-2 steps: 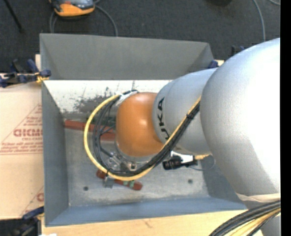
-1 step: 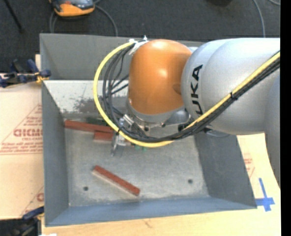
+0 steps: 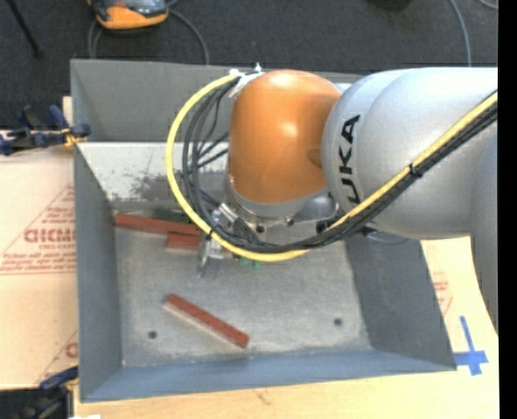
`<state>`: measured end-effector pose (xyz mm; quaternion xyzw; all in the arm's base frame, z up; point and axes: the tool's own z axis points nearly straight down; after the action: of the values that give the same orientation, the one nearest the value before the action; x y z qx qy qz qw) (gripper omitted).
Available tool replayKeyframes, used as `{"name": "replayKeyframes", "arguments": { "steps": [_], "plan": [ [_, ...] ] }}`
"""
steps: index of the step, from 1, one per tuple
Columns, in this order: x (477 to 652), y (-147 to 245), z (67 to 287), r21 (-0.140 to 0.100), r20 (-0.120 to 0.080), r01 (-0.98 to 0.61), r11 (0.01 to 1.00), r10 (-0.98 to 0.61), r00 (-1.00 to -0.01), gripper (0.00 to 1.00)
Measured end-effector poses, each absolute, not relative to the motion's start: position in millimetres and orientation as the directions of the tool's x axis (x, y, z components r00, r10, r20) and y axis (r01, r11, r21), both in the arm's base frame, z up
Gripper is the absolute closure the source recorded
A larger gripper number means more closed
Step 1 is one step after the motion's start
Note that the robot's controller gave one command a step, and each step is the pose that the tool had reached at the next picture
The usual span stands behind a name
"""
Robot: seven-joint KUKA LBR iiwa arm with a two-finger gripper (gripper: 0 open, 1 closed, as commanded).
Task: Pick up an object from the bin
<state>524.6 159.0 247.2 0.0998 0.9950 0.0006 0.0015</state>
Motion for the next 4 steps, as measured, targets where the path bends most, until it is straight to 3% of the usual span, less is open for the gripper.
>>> {"name": "replayKeyframes", "arguments": {
  "steps": [1, 2, 4],
  "plan": [
    [523.4, 174, 210, 0.005, -0.007, 0.27, 0.963, 0.27, -0.963, 1.0],
    [565.4, 175, 132, 0.0, -0.004, 0.279, 0.96, 0.279, -0.96, 0.0],
    [564.7, 175, 131, 0.001, -0.005, 0.278, 0.961, 0.278, -0.961, 0.0]
  ]
}}
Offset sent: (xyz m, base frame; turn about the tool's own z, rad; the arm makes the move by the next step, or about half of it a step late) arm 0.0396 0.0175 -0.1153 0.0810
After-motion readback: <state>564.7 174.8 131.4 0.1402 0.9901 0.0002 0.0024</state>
